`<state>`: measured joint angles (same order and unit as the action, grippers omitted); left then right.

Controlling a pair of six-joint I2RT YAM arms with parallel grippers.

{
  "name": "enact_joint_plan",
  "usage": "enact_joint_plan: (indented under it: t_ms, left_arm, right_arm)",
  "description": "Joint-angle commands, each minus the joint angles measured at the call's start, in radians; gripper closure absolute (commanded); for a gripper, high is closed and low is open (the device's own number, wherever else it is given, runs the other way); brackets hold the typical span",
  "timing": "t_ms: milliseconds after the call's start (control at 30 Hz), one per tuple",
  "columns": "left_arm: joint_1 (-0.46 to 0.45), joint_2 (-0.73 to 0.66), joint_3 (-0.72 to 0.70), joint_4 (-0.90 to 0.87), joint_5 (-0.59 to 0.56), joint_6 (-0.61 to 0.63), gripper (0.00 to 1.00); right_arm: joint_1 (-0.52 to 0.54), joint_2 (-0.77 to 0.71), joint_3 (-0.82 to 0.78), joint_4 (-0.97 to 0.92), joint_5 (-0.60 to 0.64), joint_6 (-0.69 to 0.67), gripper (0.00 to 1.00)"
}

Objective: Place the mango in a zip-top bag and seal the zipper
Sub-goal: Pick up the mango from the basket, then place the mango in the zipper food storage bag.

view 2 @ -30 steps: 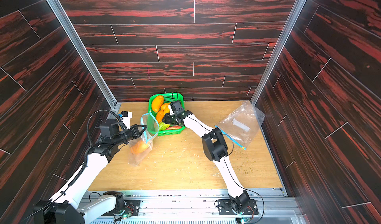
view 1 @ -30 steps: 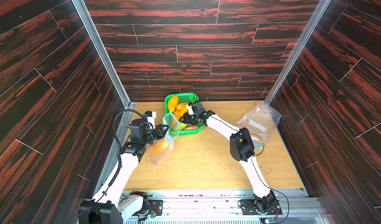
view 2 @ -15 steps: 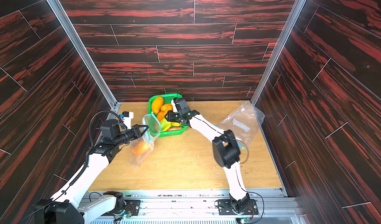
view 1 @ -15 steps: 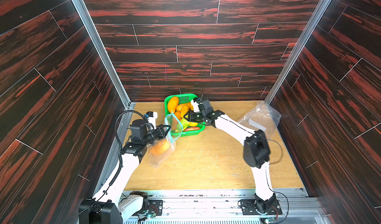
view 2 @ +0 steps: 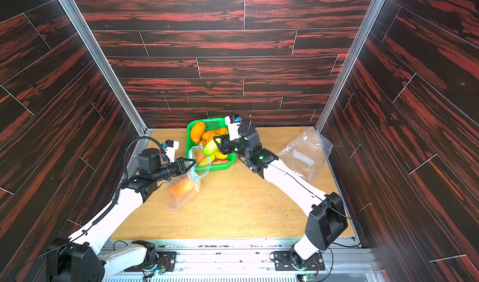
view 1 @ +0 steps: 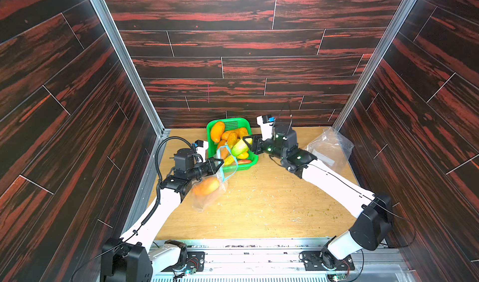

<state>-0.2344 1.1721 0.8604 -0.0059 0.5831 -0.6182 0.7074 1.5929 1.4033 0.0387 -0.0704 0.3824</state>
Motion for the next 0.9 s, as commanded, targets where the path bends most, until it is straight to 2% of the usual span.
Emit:
enact_joint_plan:
  t_ms: [0, 133, 167, 233, 433, 567, 733, 867]
  left_arm:
    - [-0.026, -0.011, 0.042, 0.038, -0.008, -0.033, 1.0]
    - [-0.046, -0.023, 0.043, 0.053, -0.031, -0.063, 1.0]
    - [-0.048, -0.023, 0.043, 0.057, -0.034, -0.072, 1.0]
    - [-0.055, -0.025, 0.043, 0.076, -0.042, -0.092, 1.0]
    - [-0.102, 0.003, 0.081, 0.119, -0.046, -0.125, 1.0]
    - [-0.128, 0.024, 0.106, 0.139, -0.055, -0.144, 1.0]
    - [-0.158, 0.061, 0.132, 0.153, -0.064, -0.15, 1.0]
    - [-0.183, 0.106, 0.148, 0.193, -0.064, -0.165, 1.0]
  right_arm:
    - [0.028, 0.035, -0.007, 0.034, -0.009, -0.069, 1.0]
    - [0.035, 0.041, -0.007, 0.008, -0.019, -0.107, 0.97]
    - [0.037, 0.036, -0.01, 0.001, -0.014, -0.114, 0.94]
    - [0.037, 0.019, -0.024, -0.011, -0.01, -0.137, 0.82]
    - [0.037, -0.017, -0.059, -0.029, -0.002, -0.197, 0.69]
    - [0.037, -0.046, -0.074, -0.039, 0.03, -0.204, 0.55]
    - [0.031, -0.124, -0.105, -0.061, 0.086, -0.189, 0.31]
    - [0.004, -0.18, -0.133, -0.127, 0.151, -0.155, 0.25]
